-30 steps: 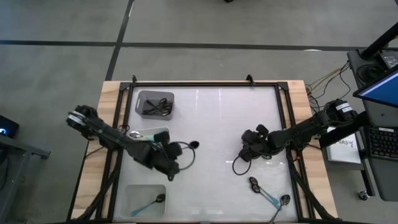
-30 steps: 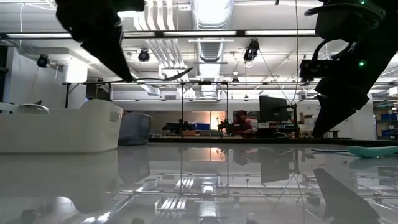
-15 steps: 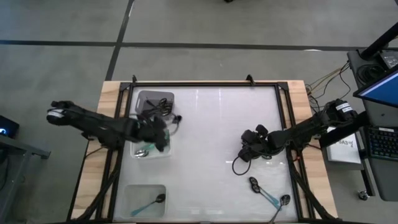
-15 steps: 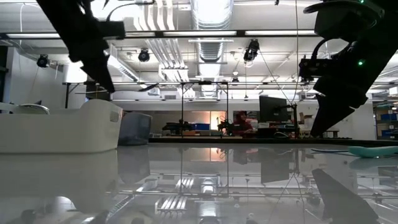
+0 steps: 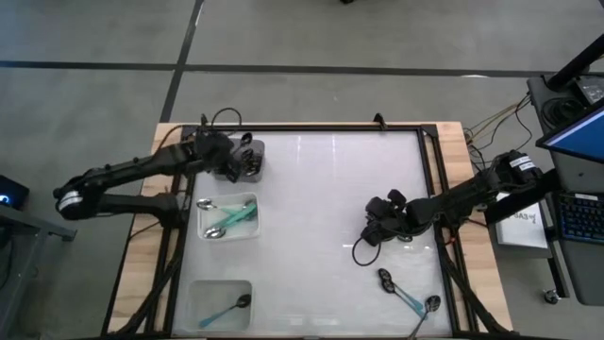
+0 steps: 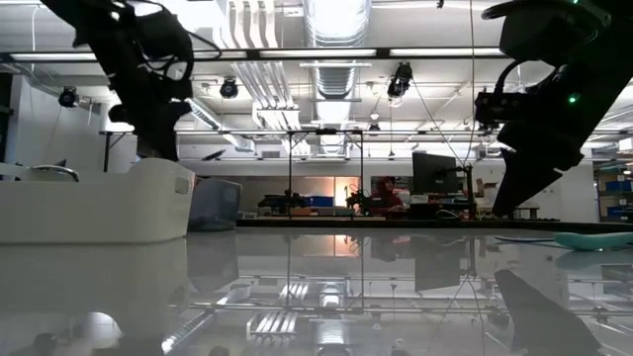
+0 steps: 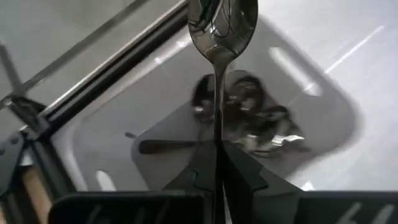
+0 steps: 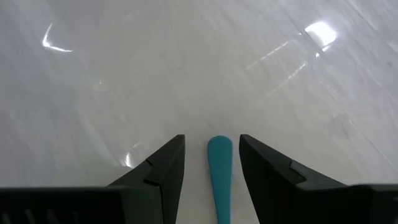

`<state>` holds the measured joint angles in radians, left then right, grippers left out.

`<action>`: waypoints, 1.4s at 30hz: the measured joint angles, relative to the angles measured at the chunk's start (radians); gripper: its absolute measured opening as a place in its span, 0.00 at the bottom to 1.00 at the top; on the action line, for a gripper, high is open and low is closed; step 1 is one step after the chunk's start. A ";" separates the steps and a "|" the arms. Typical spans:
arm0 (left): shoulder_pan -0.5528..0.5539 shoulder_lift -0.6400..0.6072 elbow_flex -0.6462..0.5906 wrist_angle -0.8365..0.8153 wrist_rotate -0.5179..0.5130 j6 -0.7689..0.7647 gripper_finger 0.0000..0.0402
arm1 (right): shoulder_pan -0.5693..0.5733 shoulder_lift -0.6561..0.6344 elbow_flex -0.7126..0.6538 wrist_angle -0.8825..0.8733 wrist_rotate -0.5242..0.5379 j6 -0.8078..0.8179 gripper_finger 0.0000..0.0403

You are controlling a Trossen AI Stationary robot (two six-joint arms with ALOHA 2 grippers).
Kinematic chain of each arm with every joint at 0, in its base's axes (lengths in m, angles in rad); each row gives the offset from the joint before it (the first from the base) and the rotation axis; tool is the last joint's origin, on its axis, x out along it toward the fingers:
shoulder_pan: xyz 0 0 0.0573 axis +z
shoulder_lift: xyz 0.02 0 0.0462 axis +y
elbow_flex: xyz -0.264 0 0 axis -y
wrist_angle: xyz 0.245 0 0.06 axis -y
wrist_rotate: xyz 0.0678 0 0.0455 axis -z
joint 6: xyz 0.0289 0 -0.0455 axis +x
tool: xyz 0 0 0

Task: Sort silverware by color (type)
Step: Put the black spoon into the black bin

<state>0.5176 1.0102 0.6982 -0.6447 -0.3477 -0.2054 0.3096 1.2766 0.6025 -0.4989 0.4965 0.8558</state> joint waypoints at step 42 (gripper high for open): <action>-0.088 0.166 0.006 0.320 0.351 0.044 0.06 | 0.000 0.000 0.000 0.012 0.000 0.000 0.36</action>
<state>0.4298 1.1763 0.7044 -0.3244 0.0036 -0.1617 0.3094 1.2766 0.6025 -0.4870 0.4961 0.8558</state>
